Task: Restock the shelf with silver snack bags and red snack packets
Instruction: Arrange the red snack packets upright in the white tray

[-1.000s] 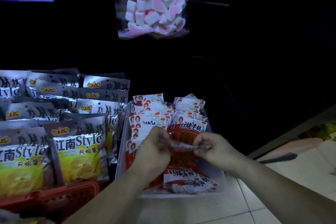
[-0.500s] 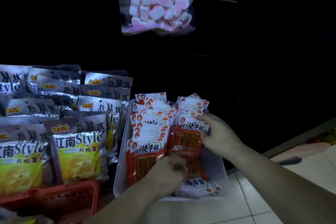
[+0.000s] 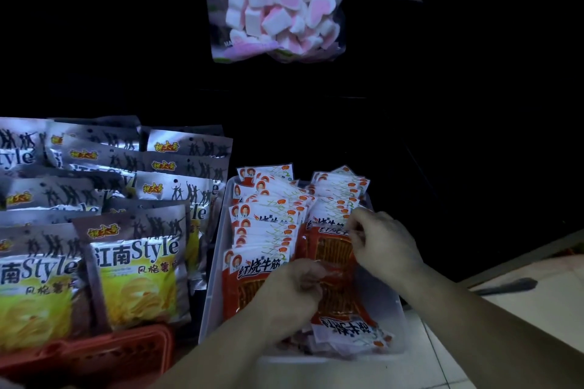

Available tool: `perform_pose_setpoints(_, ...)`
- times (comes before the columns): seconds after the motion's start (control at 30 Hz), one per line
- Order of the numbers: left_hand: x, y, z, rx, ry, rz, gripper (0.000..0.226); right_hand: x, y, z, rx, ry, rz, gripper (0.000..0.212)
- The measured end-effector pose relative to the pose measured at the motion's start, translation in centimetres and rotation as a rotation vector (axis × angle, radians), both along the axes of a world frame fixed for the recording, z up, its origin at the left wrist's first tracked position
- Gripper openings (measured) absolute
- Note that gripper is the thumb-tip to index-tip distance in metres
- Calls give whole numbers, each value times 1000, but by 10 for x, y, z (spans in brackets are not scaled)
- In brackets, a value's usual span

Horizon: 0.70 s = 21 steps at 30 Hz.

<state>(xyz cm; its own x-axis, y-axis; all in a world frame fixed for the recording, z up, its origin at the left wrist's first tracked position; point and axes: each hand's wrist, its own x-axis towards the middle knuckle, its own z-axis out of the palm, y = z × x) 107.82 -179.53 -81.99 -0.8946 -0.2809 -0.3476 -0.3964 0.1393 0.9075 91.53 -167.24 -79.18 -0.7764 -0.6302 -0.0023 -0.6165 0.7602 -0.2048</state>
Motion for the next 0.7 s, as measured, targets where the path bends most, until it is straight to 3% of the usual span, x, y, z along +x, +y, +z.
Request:
perform_pose_setpoints(0.07, 0, -2, 3, 16, -9, -7, 38, -3, 5, -2, -65, -42, -12, 21)
perform_pose_setpoints(0.13, -1, -4, 7, 21, 8, 76, 39, -4, 7, 0, -99, -204, -41, 31)
perform_pose_setpoints(0.23, -2, -8, 15, 25, 8, 177, 37, -2, 5, 5, -12, -359, -84, 63)
perform_pose_setpoints(0.27, -1, -8, 18, 41, 8, 182, 37, -1, 5, 3, 47, -308, -76, 62)
perform_pose_setpoints(0.37, 2, -6, 23, 60, 10, 178, 35, 4, 2, -1, 169, -57, 12, 22)
perform_pose_setpoints(0.43, 5, -5, 23, 89, 12, 203, 35, 6, -1, -1, 36, -66, 9, 11)
perform_pose_setpoints(0.57, 5, -11, 27, 126, 38, 251, 33, 7, -10, 17, -536, -515, -261, 19)
perform_pose_setpoints(0.7, 10, -14, 36, 78, 181, 300, 27, 6, -6, 49, -821, -680, -332, 16)
